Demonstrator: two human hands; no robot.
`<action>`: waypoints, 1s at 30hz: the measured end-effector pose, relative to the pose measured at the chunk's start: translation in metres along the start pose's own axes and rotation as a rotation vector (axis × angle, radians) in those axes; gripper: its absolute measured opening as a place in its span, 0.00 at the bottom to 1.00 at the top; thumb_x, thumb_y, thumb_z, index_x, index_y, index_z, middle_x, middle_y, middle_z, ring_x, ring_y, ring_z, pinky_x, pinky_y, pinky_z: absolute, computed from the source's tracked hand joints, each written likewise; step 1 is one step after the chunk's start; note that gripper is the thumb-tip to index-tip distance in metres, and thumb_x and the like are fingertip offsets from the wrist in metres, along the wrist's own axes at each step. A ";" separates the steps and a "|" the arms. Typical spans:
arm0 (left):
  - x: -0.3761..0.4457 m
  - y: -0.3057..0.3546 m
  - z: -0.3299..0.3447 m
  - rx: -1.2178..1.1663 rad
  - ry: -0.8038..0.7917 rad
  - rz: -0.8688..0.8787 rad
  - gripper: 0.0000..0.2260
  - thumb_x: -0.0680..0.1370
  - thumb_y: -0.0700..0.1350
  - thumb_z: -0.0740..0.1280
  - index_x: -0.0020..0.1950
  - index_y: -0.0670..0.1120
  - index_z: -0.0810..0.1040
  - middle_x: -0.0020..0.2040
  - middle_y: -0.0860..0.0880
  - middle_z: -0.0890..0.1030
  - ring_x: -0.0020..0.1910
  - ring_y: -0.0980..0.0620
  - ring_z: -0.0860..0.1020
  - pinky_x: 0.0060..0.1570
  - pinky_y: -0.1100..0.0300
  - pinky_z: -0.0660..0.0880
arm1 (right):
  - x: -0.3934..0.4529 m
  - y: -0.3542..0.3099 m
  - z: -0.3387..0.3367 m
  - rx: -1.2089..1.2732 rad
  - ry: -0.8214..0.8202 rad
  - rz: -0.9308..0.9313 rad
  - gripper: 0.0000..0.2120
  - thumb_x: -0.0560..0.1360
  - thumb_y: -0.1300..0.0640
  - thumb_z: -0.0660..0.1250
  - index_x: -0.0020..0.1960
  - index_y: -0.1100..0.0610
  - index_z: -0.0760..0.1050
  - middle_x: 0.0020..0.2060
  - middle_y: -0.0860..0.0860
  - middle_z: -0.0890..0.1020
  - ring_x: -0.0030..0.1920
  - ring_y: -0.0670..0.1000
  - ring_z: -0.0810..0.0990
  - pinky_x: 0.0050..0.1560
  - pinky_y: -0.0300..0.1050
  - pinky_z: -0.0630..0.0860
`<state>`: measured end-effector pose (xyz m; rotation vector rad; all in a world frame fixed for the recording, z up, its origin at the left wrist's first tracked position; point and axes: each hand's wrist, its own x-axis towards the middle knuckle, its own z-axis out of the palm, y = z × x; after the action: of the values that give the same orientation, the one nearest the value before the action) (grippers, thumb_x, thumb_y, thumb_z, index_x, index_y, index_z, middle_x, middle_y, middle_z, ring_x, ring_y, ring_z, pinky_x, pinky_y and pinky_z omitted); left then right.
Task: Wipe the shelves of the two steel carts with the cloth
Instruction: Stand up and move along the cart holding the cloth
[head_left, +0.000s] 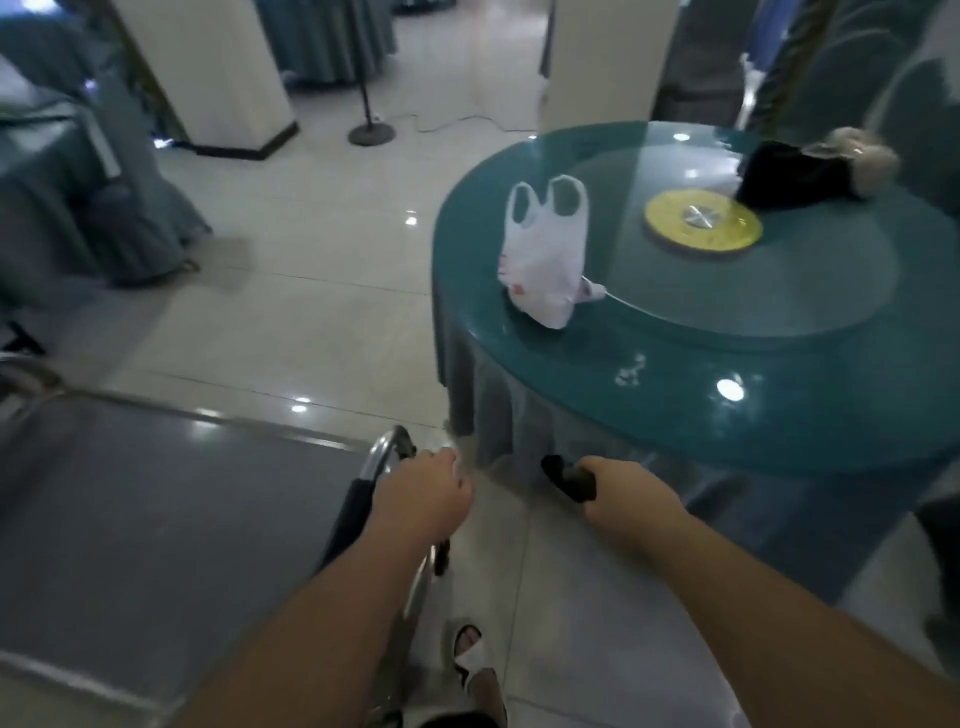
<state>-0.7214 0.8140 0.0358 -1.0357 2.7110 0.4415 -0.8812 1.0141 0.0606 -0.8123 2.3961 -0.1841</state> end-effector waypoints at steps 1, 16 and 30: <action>0.014 -0.013 -0.007 -0.028 0.031 -0.041 0.19 0.81 0.58 0.58 0.67 0.51 0.77 0.63 0.46 0.80 0.61 0.43 0.79 0.60 0.47 0.78 | 0.019 -0.018 -0.005 -0.011 -0.003 -0.033 0.17 0.75 0.57 0.62 0.59 0.41 0.73 0.48 0.47 0.81 0.47 0.52 0.80 0.47 0.52 0.81; 0.088 -0.169 -0.058 -0.201 0.104 -0.456 0.21 0.83 0.57 0.57 0.73 0.51 0.73 0.70 0.46 0.77 0.68 0.43 0.76 0.65 0.49 0.73 | 0.201 -0.267 -0.055 -0.324 -0.089 -0.483 0.14 0.77 0.58 0.63 0.61 0.49 0.76 0.50 0.49 0.82 0.49 0.55 0.80 0.50 0.51 0.80; 0.111 -0.203 -0.052 -0.355 0.093 -1.152 0.21 0.83 0.56 0.59 0.72 0.49 0.77 0.71 0.45 0.79 0.67 0.42 0.78 0.66 0.49 0.73 | 0.310 -0.431 -0.017 -0.633 -0.387 -1.136 0.13 0.78 0.55 0.65 0.62 0.49 0.76 0.51 0.50 0.83 0.49 0.56 0.81 0.51 0.50 0.80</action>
<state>-0.6702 0.5838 0.0101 -2.4415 1.6442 0.6193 -0.8684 0.4835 0.0534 -2.1898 1.3718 0.2921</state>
